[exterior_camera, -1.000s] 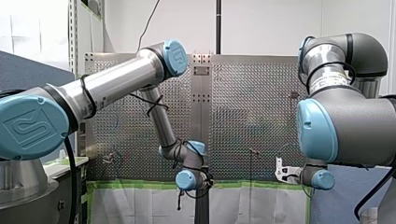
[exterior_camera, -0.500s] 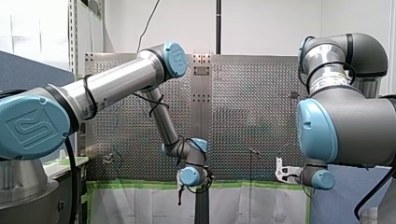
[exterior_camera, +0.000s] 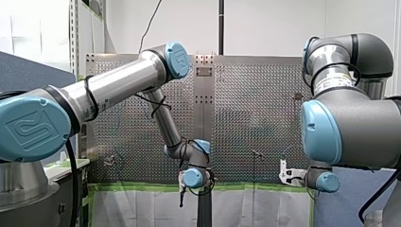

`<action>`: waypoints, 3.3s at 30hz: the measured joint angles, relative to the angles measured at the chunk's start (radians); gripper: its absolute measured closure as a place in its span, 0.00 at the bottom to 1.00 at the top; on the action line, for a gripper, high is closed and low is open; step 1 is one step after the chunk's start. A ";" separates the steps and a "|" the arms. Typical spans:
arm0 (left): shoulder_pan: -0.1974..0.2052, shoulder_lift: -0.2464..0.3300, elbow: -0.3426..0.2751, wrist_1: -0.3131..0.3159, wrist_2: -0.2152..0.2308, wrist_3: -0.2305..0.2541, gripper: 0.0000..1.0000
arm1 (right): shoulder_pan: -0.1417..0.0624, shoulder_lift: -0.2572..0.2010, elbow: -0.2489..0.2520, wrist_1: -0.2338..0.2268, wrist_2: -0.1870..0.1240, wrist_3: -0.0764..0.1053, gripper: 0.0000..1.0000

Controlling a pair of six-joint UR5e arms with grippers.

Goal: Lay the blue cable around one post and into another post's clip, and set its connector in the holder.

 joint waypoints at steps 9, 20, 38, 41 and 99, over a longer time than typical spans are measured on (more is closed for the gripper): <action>0.001 0.000 0.000 0.000 0.003 -0.018 0.70 | -0.001 0.000 0.000 0.000 0.002 0.000 1.00; 0.001 -0.001 0.000 0.005 0.001 -0.020 0.98 | -0.001 -0.001 0.000 0.000 0.003 0.000 1.00; -0.021 -0.001 0.004 0.038 0.030 0.040 1.00 | -0.019 -0.006 -0.001 0.008 0.006 -0.002 1.00; -0.033 -0.001 0.016 0.039 0.035 0.035 1.00 | -0.028 -0.014 -0.001 0.010 0.006 -0.002 1.00; -0.126 -0.003 0.319 -0.165 -0.007 -0.007 1.00 | -0.152 -0.060 -0.061 -0.017 -0.045 0.097 1.00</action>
